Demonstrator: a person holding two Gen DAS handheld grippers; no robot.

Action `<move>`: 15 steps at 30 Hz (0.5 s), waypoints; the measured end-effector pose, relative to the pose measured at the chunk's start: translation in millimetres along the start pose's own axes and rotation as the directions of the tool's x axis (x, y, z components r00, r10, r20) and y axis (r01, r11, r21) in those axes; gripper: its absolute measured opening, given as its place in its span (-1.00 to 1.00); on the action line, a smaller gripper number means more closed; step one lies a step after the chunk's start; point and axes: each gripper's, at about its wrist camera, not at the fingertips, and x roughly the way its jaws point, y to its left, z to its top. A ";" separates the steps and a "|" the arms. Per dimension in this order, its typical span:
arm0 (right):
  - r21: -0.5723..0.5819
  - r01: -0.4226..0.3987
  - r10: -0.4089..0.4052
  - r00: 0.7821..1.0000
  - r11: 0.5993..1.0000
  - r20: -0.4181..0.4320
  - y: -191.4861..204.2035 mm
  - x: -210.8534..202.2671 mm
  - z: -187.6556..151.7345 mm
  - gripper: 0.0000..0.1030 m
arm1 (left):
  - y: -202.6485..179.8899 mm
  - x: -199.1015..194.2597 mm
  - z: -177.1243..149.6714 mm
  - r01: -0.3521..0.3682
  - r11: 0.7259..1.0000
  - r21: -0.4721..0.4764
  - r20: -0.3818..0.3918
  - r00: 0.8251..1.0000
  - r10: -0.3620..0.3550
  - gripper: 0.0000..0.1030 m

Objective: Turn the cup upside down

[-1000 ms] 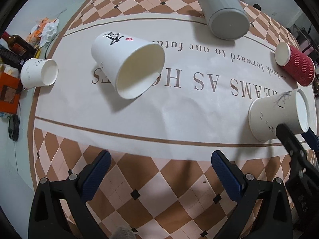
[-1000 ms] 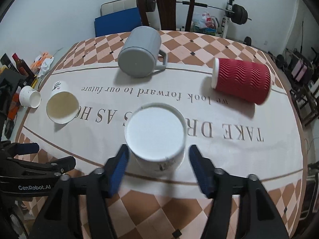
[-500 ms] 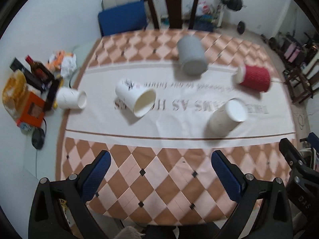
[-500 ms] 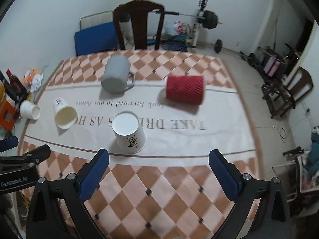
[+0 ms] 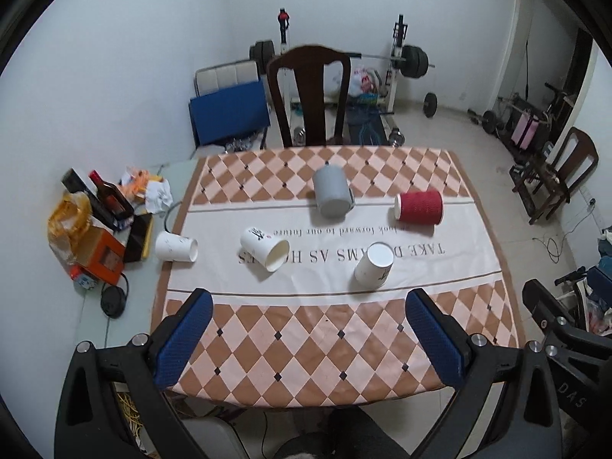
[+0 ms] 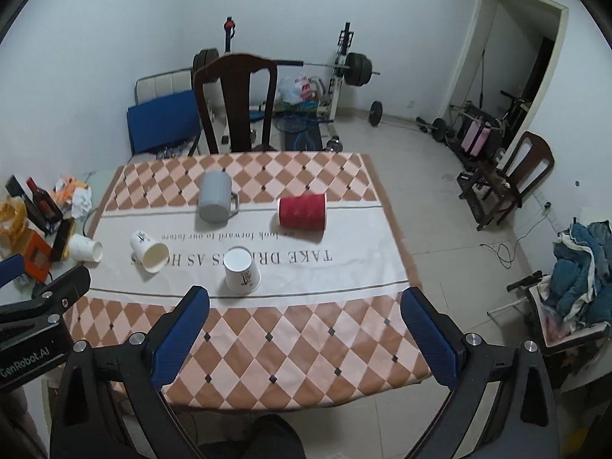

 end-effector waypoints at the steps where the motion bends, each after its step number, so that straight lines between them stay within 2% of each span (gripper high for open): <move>1: 0.003 0.003 -0.003 1.000 1.000 0.005 -1.3 -9.4 0.7 0.97 | 0.2 -5.7 0.1 0.003 1.000 -0.002 0.005 1.000 -0.003 1.00; 9: 0.011 -0.005 0.005 0.999 1.000 0.039 -6.4 -63.0 3.7 0.97 | 4.4 -38.7 -1.7 0.032 0.999 -0.017 0.008 0.999 -0.032 1.00; 15: 0.016 0.001 -0.002 0.998 1.000 0.060 -6.6 -81.3 2.9 0.97 | 9.5 -47.1 -4.1 0.030 0.999 -0.024 -0.004 1.000 -0.031 1.00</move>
